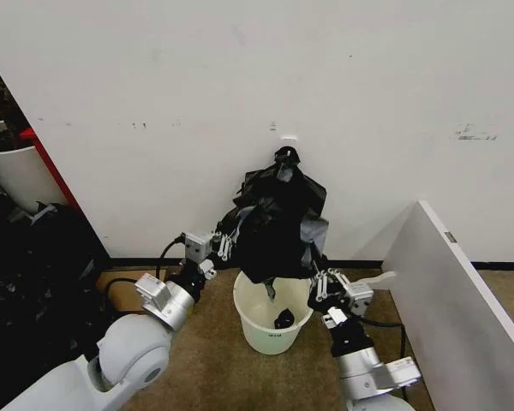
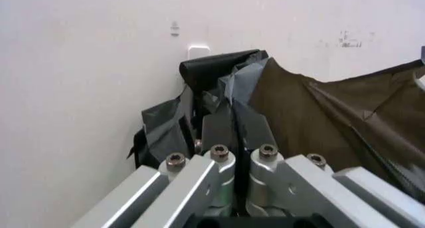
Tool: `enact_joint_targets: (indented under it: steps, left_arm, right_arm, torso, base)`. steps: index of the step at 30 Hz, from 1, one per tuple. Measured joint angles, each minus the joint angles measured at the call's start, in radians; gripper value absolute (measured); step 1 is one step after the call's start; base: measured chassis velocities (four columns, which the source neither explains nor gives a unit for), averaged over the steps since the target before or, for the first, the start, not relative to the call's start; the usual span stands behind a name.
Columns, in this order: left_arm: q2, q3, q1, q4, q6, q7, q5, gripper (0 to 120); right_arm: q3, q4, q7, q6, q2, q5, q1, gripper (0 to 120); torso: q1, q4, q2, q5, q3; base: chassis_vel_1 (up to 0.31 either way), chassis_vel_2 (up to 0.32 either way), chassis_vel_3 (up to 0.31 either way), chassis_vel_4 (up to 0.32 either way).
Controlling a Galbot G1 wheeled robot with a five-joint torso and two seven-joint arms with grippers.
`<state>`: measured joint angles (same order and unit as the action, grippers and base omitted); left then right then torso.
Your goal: Place the garbage bag over the trash bin.
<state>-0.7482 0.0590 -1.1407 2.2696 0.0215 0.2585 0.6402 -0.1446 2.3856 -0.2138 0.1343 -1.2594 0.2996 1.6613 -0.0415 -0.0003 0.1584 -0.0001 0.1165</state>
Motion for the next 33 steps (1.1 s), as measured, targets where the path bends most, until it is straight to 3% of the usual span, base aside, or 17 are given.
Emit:
enact_joint_targets:
  steps: [5, 12, 19, 33]
  left_arm:
    - [-0.025, -0.017, 0.0, -0.053, 0.003, 0.0, 0.002, 0]
    - [-0.123, -0.085, 0.051, -0.224, 0.04, 0.007, -0.017, 0]
    - [-0.195, -0.137, 0.086, -0.331, 0.081, 0.002, -0.045, 0]
    - [-0.345, -0.242, 0.17, -0.456, 0.113, 0.007, -0.056, 0]
  right_arm:
    - [-0.003, -0.02, -0.006, -0.003, 0.003, 0.016, -0.015, 0]
    - [-0.005, -0.153, -0.005, 0.022, -0.013, 0.025, -0.055, 0]
    - [-0.014, -0.259, 0.008, 0.064, -0.038, 0.021, -0.085, 0]
    - [-0.067, -0.227, 0.014, 0.082, -0.028, 0.036, -0.07, 0]
  torso:
    - [0.0, 0.0001, 0.0, 0.0001, 0.0]
    - [0.0, 0.0, 0.0, 0.0001, 0.0]
    - [0.0, 0.0, 0.0, 0.0004, 0.0]
    - [0.0, 0.0, 0.0, 0.0003, 0.0]
  base:
    - [0.0, 0.0, 0.0, 0.0]
    - [0.0, 0.0, 0.0, 0.0]
    - [0.0, 0.0, 0.0, 0.0]
    - [0.0, 0.0, 0.0, 0.0]
